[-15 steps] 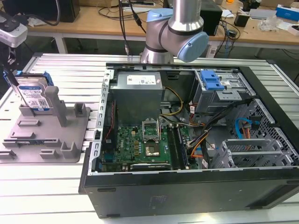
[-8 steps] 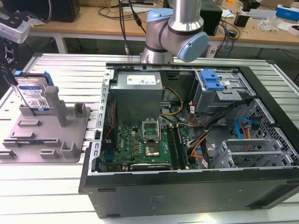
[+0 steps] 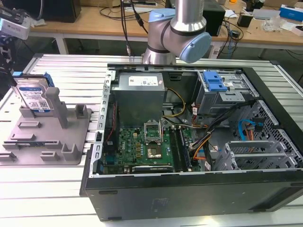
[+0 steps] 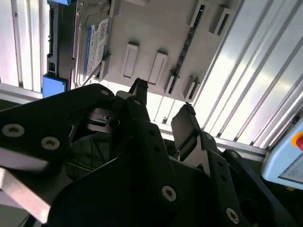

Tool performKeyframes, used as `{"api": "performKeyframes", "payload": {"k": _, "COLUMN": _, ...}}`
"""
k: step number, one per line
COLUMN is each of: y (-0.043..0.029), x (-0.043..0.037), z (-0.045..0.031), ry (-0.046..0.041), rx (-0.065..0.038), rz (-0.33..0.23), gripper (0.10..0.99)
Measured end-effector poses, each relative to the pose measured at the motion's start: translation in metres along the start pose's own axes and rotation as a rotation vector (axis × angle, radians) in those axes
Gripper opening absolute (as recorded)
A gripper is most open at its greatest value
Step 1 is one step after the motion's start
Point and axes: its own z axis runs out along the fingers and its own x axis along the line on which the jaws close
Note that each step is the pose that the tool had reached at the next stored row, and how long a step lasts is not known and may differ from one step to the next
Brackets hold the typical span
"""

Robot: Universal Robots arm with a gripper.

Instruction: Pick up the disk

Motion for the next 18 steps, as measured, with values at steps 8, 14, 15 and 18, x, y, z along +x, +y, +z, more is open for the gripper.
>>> {"api": "performKeyframes", "payload": {"k": 8, "y": 0.0008, "x": -0.0038, "z": 0.0002, "ry": -0.0020, "rx": 0.002, "rz": -0.049, "gripper": 0.482}}
{"api": "performKeyframes", "payload": {"k": 14, "y": 0.0039, "x": -0.0174, "z": 0.0004, "ry": -0.0007, "rx": 0.002, "rz": -0.093, "gripper": 0.482}}
{"api": "performKeyframes", "payload": {"k": 15, "y": 0.0042, "x": -0.0189, "z": 0.0004, "ry": -0.0004, "rx": 0.002, "rz": -0.103, "gripper": 0.482}}
{"api": "performKeyframes", "payload": {"k": 18, "y": 0.0052, "x": -0.0229, "z": 0.0004, "ry": 0.0003, "rx": 0.002, "rz": -0.124, "gripper": 0.482}}
